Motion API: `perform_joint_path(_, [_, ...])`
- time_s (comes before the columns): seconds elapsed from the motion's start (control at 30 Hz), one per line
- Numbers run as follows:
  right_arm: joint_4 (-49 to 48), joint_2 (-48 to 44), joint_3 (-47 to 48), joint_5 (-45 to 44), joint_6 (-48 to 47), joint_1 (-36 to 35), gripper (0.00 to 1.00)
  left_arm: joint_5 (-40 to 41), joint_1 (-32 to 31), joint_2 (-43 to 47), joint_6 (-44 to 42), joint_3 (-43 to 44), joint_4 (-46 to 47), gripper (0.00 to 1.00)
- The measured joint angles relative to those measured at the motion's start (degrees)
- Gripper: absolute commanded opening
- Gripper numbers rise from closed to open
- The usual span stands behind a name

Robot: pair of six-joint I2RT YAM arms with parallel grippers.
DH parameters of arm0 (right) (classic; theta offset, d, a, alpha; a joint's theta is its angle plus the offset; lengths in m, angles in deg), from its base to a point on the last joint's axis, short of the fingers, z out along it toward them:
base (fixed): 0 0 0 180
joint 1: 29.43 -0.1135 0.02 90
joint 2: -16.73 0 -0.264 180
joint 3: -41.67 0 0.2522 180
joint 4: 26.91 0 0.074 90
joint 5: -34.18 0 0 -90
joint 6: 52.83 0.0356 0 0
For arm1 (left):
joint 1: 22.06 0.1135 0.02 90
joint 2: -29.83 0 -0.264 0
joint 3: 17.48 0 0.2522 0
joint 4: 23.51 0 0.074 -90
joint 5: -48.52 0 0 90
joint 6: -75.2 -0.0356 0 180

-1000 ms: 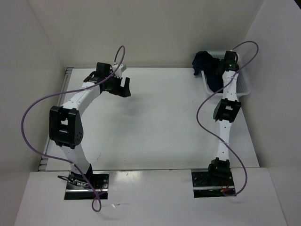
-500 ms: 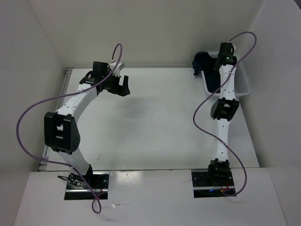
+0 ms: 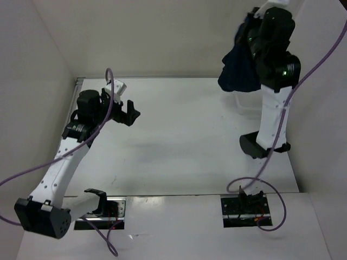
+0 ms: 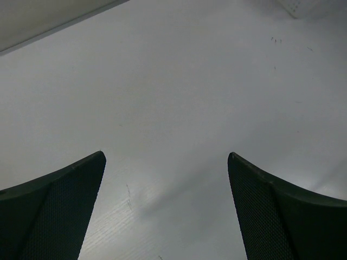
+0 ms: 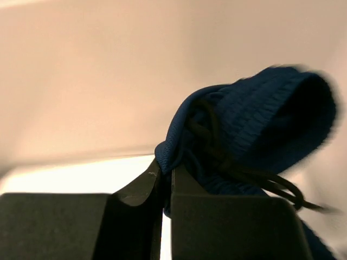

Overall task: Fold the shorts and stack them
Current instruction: Move the shorts to the center of the board

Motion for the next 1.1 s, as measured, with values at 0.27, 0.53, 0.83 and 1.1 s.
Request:
perform_joint_path(0.27, [-0.2, -19.85, -21.79, 15.78, -6.67, -20.04, 0.03, -0.87, 0.31, 15.93, 0.0, -10.75, 0.46, 1.0])
perform_joint_path(0.53, [2.86, -11.82, -29.24, 22.29, -5.99, -20.11, 0.0, -1.46, 3.91, 17.88, -0.02, -11.78, 0.46, 1.0])
perform_joint_path(0.83, [1.79, -5.44, -32.11, 13.9, -5.2, -27.91, 0.88, -1.31, 5.22, 14.08, -0.02, -11.61, -0.98, 1.0])
perform_joint_path(1.1, [-1.7, -24.06, -67.32, 8.52, -6.08, -27.15, 0.93, -4.9, 1.6, 10.64, -0.02, -15.54, -3.28, 1.0])
